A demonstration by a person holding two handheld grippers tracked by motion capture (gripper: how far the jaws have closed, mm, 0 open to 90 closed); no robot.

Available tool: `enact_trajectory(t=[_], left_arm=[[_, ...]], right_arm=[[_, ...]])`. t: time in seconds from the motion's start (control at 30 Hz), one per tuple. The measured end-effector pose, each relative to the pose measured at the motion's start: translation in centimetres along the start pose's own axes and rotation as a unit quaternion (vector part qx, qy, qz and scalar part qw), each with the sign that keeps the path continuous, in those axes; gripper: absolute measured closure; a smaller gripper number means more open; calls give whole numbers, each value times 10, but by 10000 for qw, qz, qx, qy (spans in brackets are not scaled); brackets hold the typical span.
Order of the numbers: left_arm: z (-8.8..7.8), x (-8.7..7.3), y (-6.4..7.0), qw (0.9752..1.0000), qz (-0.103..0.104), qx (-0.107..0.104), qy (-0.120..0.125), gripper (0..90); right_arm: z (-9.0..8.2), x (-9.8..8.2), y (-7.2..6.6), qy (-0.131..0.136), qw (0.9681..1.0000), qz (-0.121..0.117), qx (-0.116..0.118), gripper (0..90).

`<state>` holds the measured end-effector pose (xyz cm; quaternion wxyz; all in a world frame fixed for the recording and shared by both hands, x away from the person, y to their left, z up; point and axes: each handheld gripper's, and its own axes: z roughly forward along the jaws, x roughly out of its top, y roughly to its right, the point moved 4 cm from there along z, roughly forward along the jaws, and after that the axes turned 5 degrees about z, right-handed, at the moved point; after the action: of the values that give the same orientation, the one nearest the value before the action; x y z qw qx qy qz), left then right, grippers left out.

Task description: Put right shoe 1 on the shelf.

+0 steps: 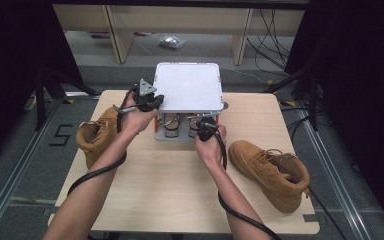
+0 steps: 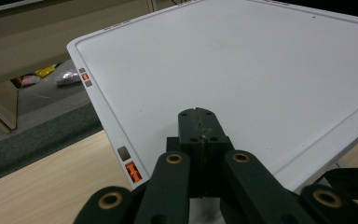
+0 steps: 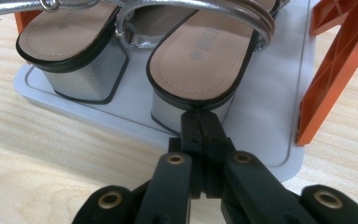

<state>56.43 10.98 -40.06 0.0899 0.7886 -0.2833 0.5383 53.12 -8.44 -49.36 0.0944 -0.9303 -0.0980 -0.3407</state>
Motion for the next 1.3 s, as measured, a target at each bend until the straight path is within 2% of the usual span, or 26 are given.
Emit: enact_trajectory(t=[0.17, 0.33, 0.4, 0.57, 0.6, 0.83, 0.9, 1.03, 1.07, 1.17, 1.2, 1.27, 1.3], left_arm=[[0, 0, 0, 10000, 10, -9, -21, 897], [0, 0, -1, 10000, 1, -29, -25, 897], [0, 0, -1, 10000, -5, -28, -18, 897], [0, 0, -1, 10000, 16, -18, -29, 897], [0, 0, -1, 10000, 15, -18, -22, 897], [0, 2, -3, 9998, -103, -153, -17, 892], [-1, 3, -4, 9997, -141, -196, -87, 869], [-8, 9, -3, 9995, -151, -275, -31, 807], [-9, 11, -2, 9995, -164, -274, -13, 789], [-15, 11, -4, 9997, -160, -200, -35, 751], [-17, 11, -5, 9997, -155, -184, -52, 738], [-22, 10, -7, 9997, -130, -151, -110, 706], [-24, 9, -8, 9998, -105, -132, -103, 689]], right_arm=[[1, 0, -1, 14, 10000, -16, 23, 900], [-6, 0, 0, 20, 9999, -125, 11, 870], [-11, 0, -1, 22, 9999, -102, 43, 845], [-22, -5, 2, 2, 9997, -236, 108, 774], [-24, -7, 2, -11, 9997, -192, 123, 757], [-40, -21, 9, -88, 9992, -199, 321, 639], [-45, -25, 11, -25, 9989, -275, 373, 618], [-55, -33, 17, 119, 9983, -324, 480, 594], [-58, -35, 19, 120, 9984, -334, 440, 585], [-61, -44, 22, 141, 9983, -211, 519, 560], [-62, -47, 24, 195, 9980, -244, 542, 561], [-64, -52, 25, 213, 9981, -162, 561, 568], [-65, -53, 27, 259, 9979, -211, 562, 572]])
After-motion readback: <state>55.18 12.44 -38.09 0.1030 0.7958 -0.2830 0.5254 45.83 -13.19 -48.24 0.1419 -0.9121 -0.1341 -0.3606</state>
